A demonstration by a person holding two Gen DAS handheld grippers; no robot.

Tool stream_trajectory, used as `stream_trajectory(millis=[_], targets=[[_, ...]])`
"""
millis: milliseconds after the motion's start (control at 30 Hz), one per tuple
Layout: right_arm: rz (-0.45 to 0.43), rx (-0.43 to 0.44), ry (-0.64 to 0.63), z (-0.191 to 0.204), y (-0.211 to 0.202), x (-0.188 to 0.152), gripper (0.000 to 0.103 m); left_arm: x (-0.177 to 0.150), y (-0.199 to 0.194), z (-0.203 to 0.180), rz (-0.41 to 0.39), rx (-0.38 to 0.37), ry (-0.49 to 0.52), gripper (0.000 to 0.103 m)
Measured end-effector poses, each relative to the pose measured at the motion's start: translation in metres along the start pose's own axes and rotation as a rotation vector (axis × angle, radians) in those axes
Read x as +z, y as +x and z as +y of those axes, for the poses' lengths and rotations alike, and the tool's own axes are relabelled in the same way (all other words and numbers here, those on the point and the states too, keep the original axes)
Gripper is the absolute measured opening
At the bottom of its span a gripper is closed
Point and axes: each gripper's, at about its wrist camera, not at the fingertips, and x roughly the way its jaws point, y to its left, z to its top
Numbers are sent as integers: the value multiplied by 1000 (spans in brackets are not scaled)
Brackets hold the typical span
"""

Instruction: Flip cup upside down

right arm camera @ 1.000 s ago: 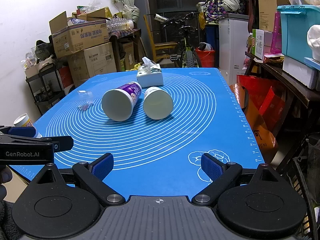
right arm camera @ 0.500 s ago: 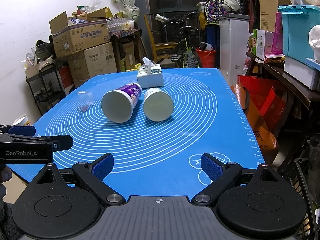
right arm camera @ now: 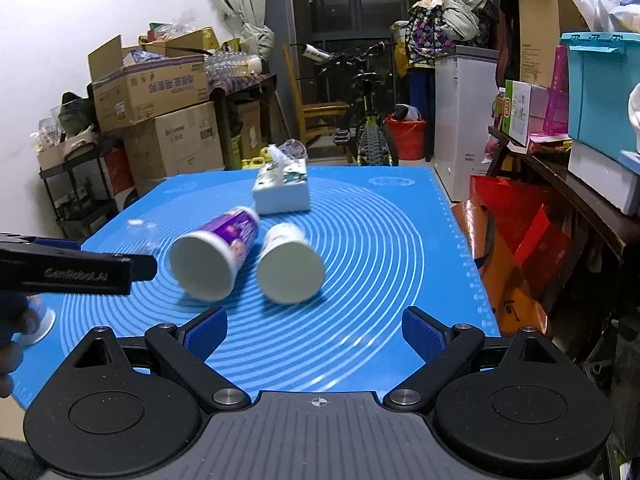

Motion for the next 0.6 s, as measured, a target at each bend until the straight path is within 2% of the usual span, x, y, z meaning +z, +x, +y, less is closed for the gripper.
stream_trajectory(millis=[233, 433, 600], targets=[[0, -21, 13, -14, 29, 16, 94, 27, 55, -8, 38, 19, -8, 99], [26, -23, 29, -21, 47, 15, 94, 38, 100, -11, 136, 16, 5, 99], [41, -20, 33, -22, 54, 12, 94, 41, 118, -9, 199, -43, -9, 98]])
